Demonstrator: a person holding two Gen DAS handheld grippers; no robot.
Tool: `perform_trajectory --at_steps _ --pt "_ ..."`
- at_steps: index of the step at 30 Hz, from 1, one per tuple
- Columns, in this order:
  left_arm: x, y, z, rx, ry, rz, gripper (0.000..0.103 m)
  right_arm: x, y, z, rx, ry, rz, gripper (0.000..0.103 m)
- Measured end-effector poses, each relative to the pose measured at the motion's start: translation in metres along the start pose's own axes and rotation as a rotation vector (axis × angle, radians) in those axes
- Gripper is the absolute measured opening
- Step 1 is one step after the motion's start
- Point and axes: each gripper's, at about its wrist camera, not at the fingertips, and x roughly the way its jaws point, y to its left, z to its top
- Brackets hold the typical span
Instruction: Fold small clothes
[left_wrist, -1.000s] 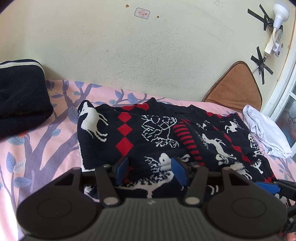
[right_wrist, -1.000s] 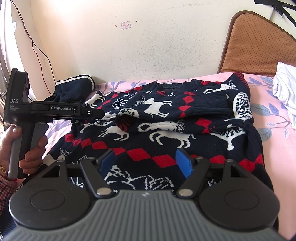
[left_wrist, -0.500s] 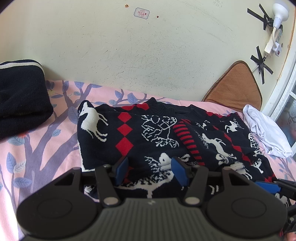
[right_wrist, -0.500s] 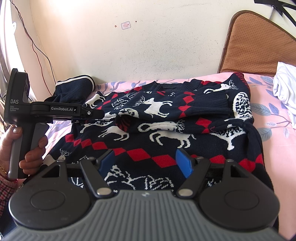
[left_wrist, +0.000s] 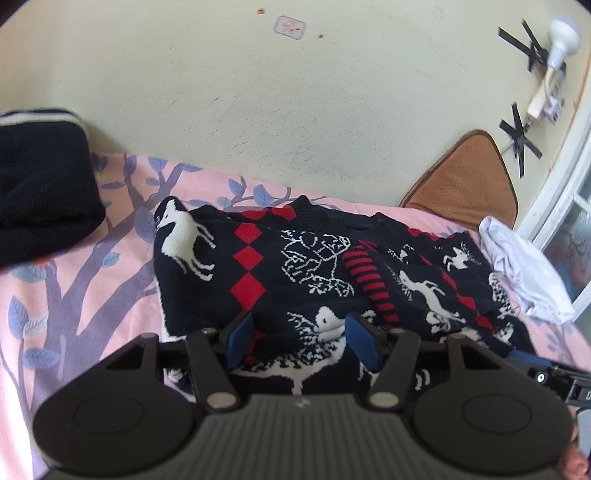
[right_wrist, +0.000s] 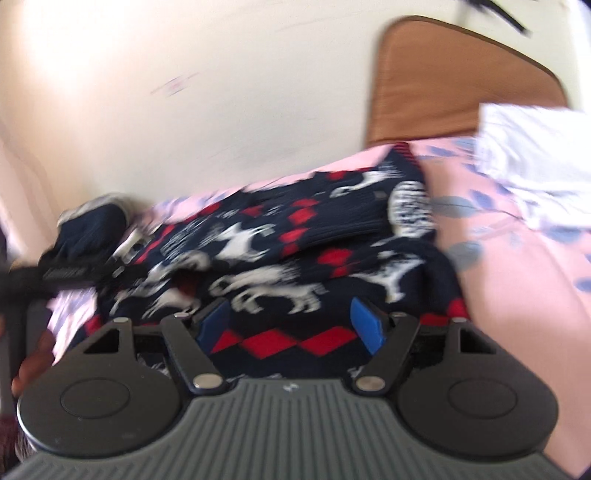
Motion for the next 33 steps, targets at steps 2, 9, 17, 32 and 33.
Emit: perform_trajectory --at_steps 2,9,17,32,33 --pt "-0.020 0.004 0.000 -0.039 -0.009 -0.014 0.059 -0.010 -0.005 0.002 0.023 -0.016 -0.004 0.074" --pt "-0.114 0.024 -0.057 -0.054 0.065 0.009 0.061 -0.085 -0.047 0.001 -0.055 -0.026 0.045 0.074" --pt "-0.162 -0.013 -0.124 0.006 0.172 0.019 0.043 -0.120 -0.064 -0.023 -0.079 0.008 0.059 0.063" --pt "-0.206 -0.029 -0.151 -0.007 0.202 0.089 0.031 -0.173 -0.085 -0.064 -0.133 0.157 0.116 0.024" --pt "-0.206 -0.031 -0.155 -0.004 0.211 0.084 0.045 -0.178 -0.085 -0.068 -0.139 0.173 0.130 0.026"
